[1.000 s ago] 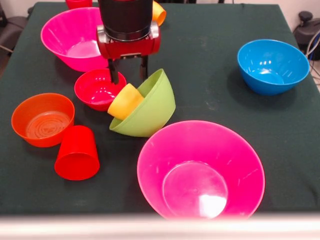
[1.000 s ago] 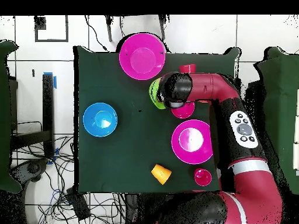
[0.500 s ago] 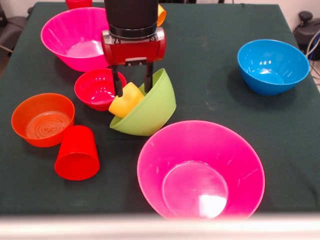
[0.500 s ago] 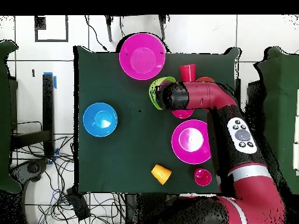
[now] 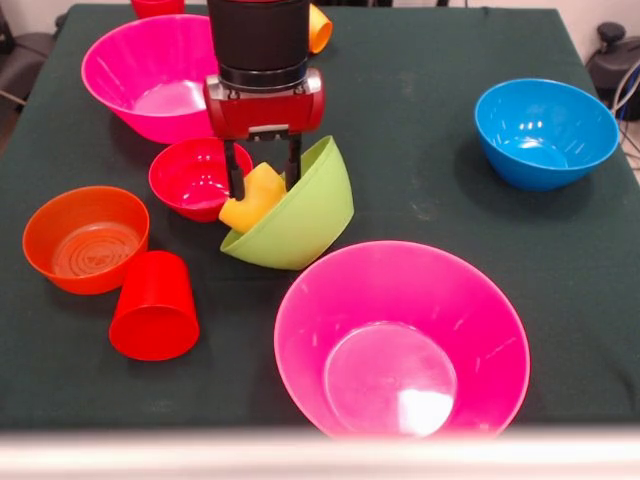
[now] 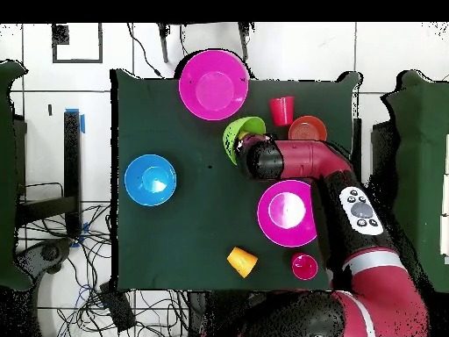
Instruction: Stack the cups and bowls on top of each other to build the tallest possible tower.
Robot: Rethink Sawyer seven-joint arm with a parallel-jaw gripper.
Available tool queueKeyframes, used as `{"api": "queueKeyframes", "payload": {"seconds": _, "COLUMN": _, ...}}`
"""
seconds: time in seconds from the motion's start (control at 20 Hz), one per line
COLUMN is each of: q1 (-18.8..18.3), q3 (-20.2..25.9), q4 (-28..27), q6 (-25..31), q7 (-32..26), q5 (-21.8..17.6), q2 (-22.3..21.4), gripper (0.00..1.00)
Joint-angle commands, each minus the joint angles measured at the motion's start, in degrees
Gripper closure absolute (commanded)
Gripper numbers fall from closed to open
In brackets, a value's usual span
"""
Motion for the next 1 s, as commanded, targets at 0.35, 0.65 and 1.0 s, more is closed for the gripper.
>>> {"api": "queueKeyframes", "payload": {"seconds": 0.35, "q1": -5.88, "q3": 3.78, "q4": 6.74, "q6": -8.76, "q7": 5.14, "q5": 2.14, "q2": 8.34, "gripper": 0.0}}
{"api": "queueKeyframes", "payload": {"seconds": 0.65, "q1": -6.81, "q3": 5.24, "q4": 7.7, "q6": -11.08, "q7": 4.6, "q5": 3.0, "q2": 9.68, "gripper": 0.0}}
{"api": "queueKeyframes", "payload": {"seconds": 1.0, "q1": -5.98, "q3": 3.87, "q4": 7.88, "q6": -11.63, "q7": 4.94, "q5": 3.96, "q2": 9.59, "gripper": 0.0}}
